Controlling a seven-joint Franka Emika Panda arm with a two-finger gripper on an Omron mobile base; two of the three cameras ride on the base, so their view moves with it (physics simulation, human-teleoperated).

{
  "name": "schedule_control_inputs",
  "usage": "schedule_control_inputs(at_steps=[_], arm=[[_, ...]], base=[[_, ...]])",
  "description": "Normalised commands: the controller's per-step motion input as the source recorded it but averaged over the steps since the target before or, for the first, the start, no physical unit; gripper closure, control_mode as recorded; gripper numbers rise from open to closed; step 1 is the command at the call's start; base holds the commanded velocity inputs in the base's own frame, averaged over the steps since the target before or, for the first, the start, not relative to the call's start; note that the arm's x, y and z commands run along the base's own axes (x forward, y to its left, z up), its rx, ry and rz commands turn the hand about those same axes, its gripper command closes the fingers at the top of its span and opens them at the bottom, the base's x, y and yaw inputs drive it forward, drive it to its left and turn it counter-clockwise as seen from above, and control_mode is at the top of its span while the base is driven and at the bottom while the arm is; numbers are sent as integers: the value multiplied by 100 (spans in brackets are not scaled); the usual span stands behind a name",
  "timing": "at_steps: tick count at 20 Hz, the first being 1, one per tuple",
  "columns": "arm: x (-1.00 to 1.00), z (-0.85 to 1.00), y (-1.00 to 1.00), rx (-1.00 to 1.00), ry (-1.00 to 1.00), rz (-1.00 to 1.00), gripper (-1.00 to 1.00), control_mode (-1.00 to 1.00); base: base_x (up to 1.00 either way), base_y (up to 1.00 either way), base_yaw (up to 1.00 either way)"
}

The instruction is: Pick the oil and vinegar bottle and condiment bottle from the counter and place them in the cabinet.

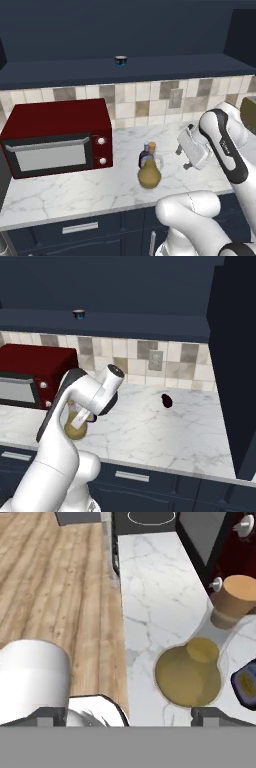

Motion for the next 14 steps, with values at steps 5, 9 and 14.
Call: schedule_control_inputs(at_steps=[5,9,14], arm=[[22,-9,0,7,-3,10,-100,-100],[36,-6,2,9,0,6,-100,-100],[36,-15,9,8,0,3,-100,-100]], base=[[0,0,0],[0,0,0],[0,0,0]])
